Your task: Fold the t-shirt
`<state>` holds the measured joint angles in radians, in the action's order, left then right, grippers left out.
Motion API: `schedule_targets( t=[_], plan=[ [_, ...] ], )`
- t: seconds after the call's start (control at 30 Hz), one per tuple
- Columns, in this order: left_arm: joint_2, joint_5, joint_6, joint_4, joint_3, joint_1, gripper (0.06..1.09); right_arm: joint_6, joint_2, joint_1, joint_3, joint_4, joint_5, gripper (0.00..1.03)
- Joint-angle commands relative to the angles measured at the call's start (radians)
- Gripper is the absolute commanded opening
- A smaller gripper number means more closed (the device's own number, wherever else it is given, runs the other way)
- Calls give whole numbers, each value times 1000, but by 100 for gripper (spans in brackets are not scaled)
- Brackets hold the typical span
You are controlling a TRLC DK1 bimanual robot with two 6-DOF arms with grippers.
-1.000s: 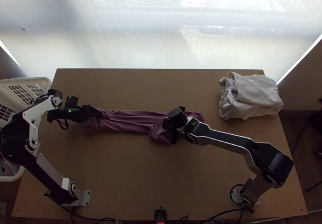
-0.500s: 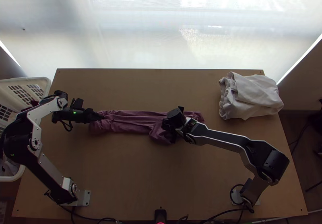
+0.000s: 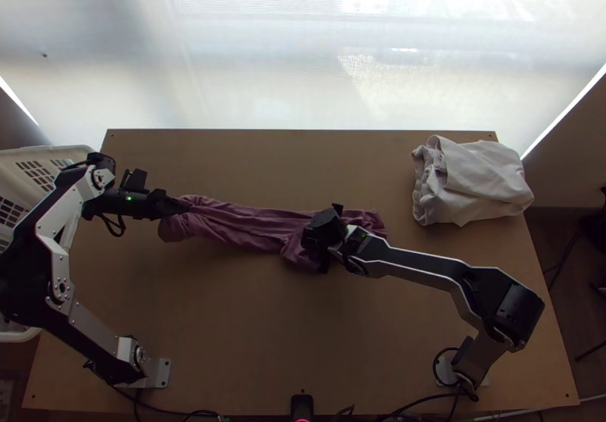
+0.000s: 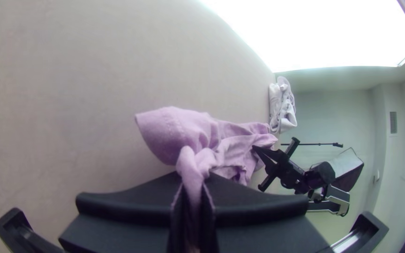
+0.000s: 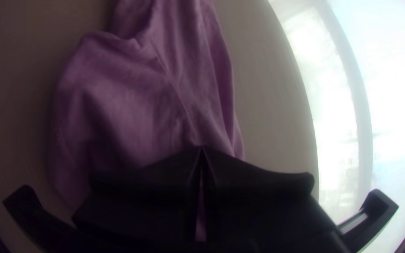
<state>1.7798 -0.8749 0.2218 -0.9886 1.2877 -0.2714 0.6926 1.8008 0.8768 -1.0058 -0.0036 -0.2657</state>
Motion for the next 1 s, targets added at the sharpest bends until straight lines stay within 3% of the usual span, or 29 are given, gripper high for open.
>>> schedule_targets(
  t=[0.0, 0.33, 0.63, 0.73, 0.97],
  plan=[
    [-30, 7, 106, -125, 28, -72, 9, -4, -3, 17, -8, -1, -1, 3],
    [-54, 22, 268, -266, 38, -192, 9, -8, 22, 57, -47, -1, -6, 3],
    [-33, 31, 301, -367, 131, -184, 9, -30, 38, 76, -113, -6, -24, 3],
    [-65, 28, 272, -363, 125, -81, 9, -34, 26, 67, -103, -10, -27, 3],
    [-95, 30, 90, -280, 167, 169, 9, -42, -67, 22, -45, -18, -29, 3]
  ],
)
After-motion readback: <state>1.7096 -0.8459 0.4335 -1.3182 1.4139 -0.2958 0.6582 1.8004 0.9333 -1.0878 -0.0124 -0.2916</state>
